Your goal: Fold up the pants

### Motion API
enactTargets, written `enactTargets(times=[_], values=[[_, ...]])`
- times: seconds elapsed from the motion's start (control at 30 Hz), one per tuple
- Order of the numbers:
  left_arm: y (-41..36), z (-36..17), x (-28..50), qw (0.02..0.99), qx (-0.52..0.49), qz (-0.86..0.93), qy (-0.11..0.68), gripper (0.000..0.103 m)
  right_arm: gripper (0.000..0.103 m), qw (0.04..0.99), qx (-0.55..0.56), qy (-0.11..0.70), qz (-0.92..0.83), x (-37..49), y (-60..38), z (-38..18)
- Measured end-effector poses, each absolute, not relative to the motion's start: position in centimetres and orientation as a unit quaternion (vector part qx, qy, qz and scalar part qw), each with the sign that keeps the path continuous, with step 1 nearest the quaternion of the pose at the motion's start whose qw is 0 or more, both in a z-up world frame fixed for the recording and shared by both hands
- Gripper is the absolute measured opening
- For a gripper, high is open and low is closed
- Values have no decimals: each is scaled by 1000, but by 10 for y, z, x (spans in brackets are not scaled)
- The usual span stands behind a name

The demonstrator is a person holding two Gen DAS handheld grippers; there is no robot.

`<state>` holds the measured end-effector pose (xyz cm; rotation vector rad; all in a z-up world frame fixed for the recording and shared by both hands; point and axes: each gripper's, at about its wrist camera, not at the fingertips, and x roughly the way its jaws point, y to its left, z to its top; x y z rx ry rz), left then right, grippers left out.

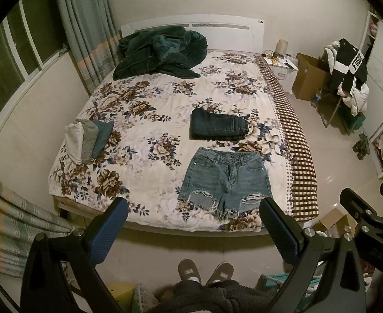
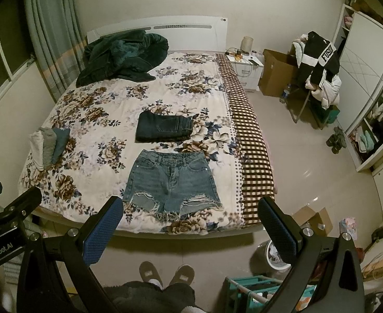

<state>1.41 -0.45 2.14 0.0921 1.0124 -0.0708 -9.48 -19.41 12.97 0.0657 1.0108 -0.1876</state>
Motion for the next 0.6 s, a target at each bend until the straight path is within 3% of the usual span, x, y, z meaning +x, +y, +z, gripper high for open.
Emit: enactTargets(times=[0.4, 0.6], values=[[-4, 21, 13, 874, 44, -35, 483, 103, 103, 871, 32, 483, -90, -98, -194, 128], [-14, 32, 20, 871, 46, -39, 487, 103, 103, 867, 37, 489, -90, -84, -175, 155]])
